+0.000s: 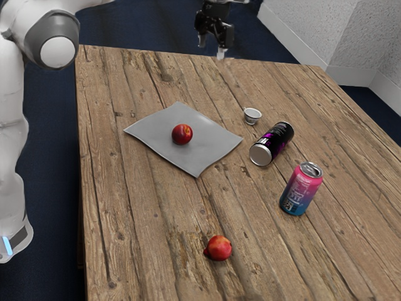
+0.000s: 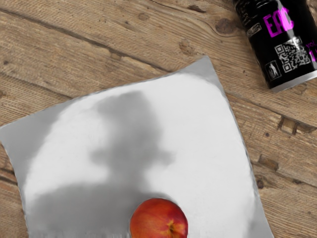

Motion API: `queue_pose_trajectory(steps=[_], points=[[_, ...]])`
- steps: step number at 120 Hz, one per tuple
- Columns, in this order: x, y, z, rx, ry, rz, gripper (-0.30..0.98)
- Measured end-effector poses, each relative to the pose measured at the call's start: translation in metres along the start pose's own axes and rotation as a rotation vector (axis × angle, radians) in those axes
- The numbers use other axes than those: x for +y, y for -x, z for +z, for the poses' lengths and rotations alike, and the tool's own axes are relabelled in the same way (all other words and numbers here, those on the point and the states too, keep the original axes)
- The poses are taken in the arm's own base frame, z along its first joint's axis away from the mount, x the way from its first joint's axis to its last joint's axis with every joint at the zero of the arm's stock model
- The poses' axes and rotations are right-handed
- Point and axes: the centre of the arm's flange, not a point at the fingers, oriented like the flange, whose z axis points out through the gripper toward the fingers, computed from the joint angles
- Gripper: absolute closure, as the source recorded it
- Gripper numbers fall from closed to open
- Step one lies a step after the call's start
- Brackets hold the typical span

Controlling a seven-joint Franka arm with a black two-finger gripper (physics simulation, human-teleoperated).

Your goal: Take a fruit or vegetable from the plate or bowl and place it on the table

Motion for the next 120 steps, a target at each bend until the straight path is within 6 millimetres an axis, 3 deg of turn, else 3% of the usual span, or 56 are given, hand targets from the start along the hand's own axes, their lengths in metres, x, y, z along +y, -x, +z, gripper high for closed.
queue_pose_trajectory(steps=[5, 10, 12, 16, 20, 23, 26, 30, 47, 82, 88, 95, 108, 113, 120], points=[[-0.05, 0.002, -0.007, 0.002, 0.004, -0.088, 0.01], [-0.061, 0.004, -0.009, -0.004, 0.013, -0.108, 0.01], [-0.058, 0.006, -0.013, -0.001, 0.017, -0.101, 0.01], [-0.045, 0.013, -0.042, 0.048, 0.014, -0.071, 0.01], [-0.027, 0.032, -0.097, 0.136, -0.022, -0.028, 0.02], [-0.013, 0.049, -0.126, 0.175, -0.054, 0.004, 0.02], [0.0, 0.061, -0.142, 0.188, -0.085, 0.03, 0.02], [0.015, 0.067, -0.145, 0.171, -0.123, 0.054, 0.02], [0.057, 0.085, -0.129, 0.037, -0.209, 0.118, 0.02], [0.07, 0.102, -0.114, -0.109, -0.207, 0.167, 0.02], [0.082, 0.108, -0.09, -0.17, -0.169, 0.235, 0.02], [0.091, 0.108, -0.039, -0.252, -0.137, 0.301, 0.02], [0.076, 0.112, 0.032, -0.302, -0.084, 0.332, 0.02], [0.081, 0.115, 0.049, -0.294, -0.072, 0.354, 0.02], [0.101, 0.122, 0.058, -0.263, -0.067, 0.403, 0.02]])
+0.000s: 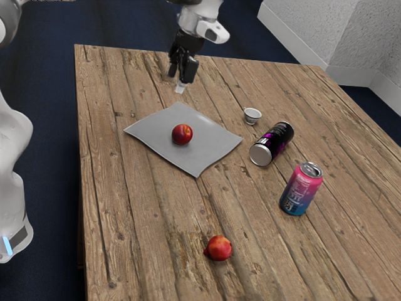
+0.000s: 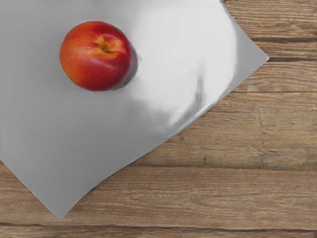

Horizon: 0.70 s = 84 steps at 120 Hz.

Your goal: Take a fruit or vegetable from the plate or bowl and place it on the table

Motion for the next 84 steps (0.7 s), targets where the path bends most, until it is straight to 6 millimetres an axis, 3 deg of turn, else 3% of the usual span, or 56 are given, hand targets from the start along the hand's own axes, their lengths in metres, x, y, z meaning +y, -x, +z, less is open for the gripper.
queue_pose_trajectory(steps=[8, 20, 26, 58, 69, 84], points=[[0.019, 0.004, 0.004, 0.034, -0.009, 0.036, 0.02], [0.029, 0.063, 0.008, 0.109, -0.057, -0.019, 0.02], [0.043, 0.076, 0.013, 0.133, -0.092, -0.043, 0.02], [0.078, 0.063, 0.08, 0.133, -0.071, 0.008, 0.02], [0.079, 0.061, 0.105, 0.115, -0.056, 0.011, 0.02], [0.078, 0.058, 0.118, 0.119, -0.048, 0.008, 0.02]])
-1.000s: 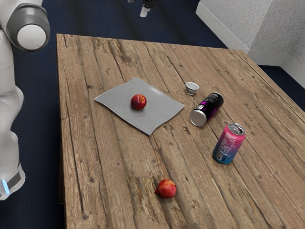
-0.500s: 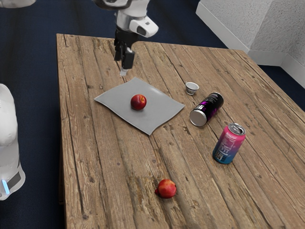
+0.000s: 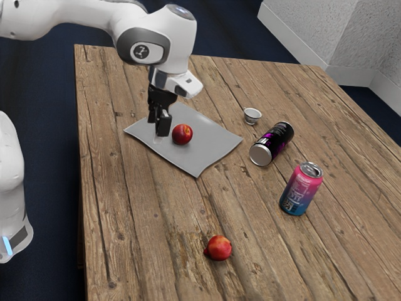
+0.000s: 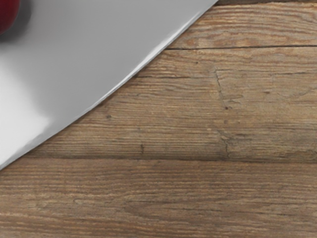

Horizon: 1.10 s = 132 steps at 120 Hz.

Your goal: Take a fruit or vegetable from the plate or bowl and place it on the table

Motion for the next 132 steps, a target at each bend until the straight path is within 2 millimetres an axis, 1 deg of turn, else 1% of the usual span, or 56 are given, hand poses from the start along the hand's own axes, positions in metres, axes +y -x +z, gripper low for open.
queue_pose_trajectory(steps=[10, 24, 36, 42, 48, 52, 55, 61, 67, 71, 81, 92, 105, 114, 122, 132], points=[[-0.001, -0.002, 0.004, 0.011, 0.002, -0.004, 0.02], [-0.006, -0.004, 0.005, 0.028, 0.006, -0.014, 0.02], [-0.016, -0.007, 0.004, 0.049, 0.016, -0.031, 0.02], [-0.033, -0.01, 0.003, 0.058, 0.047, -0.054, 0.02], [-0.059, -0.016, 0.0, 0.071, 0.109, -0.056, 0.02], [-0.075, -0.021, 0.002, 0.073, 0.146, -0.049, 0.02], [-0.082, -0.024, 0.003, 0.073, 0.156, -0.045, 0.02], [-0.089, -0.034, 0.005, 0.07, 0.152, -0.04, 0.02], [-0.093, -0.054, 0.01, 0.051, 0.123, -0.043, 0.02], [-0.095, -0.064, 0.014, 0.04, 0.106, -0.046, 0.02], [-0.102, -0.075, 0.024, 0.019, 0.083, -0.06, 0.02], [-0.107, -0.081, 0.036, -0.005, 0.067, -0.069, 0.02], [-0.108, -0.083, 0.039, -0.005, 0.056, -0.069, 0.02], [-0.108, -0.084, 0.037, 0.002, 0.051, -0.067, 0.02], [-0.109, -0.087, 0.03, 0.021, 0.046, -0.065, 0.02], [-0.115, -0.089, 0.027, 0.029, 0.044, -0.075, 0.02]])
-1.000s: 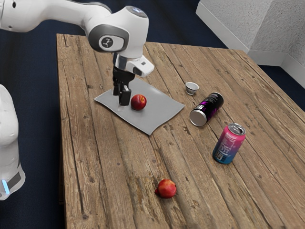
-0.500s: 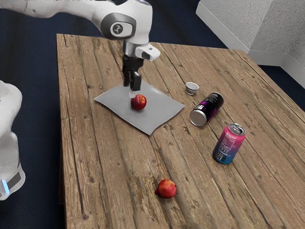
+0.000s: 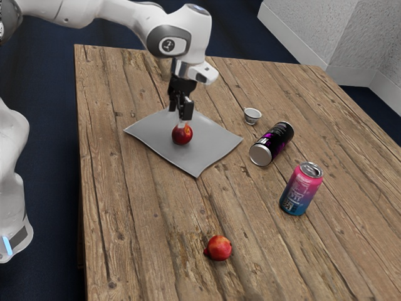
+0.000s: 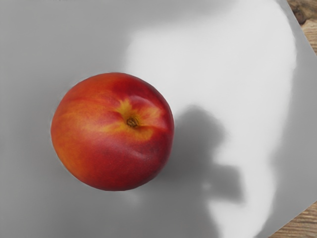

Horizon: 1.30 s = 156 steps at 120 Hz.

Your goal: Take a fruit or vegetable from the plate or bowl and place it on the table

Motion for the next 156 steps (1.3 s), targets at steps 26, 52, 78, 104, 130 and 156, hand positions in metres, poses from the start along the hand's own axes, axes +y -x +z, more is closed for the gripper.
queue_pose_trajectory(steps=[26, 52, 78, 104, 130, 156], points=[[-0.016, -0.011, 0.005, 0.0, -0.003, -0.023, 0.02], [0.005, -0.022, 0.029, -0.05, -0.019, 0.009, 0.02], [-0.013, -0.019, 0.047, -0.084, -0.018, -0.028, 0.02], [-0.013, -0.023, 0.045, -0.053, -0.021, -0.027, 0.02], [-0.006, -0.034, 0.059, -0.054, -0.038, -0.018, 0.02], [-0.008, -0.036, 0.06, -0.047, -0.035, -0.022, 0.02]])
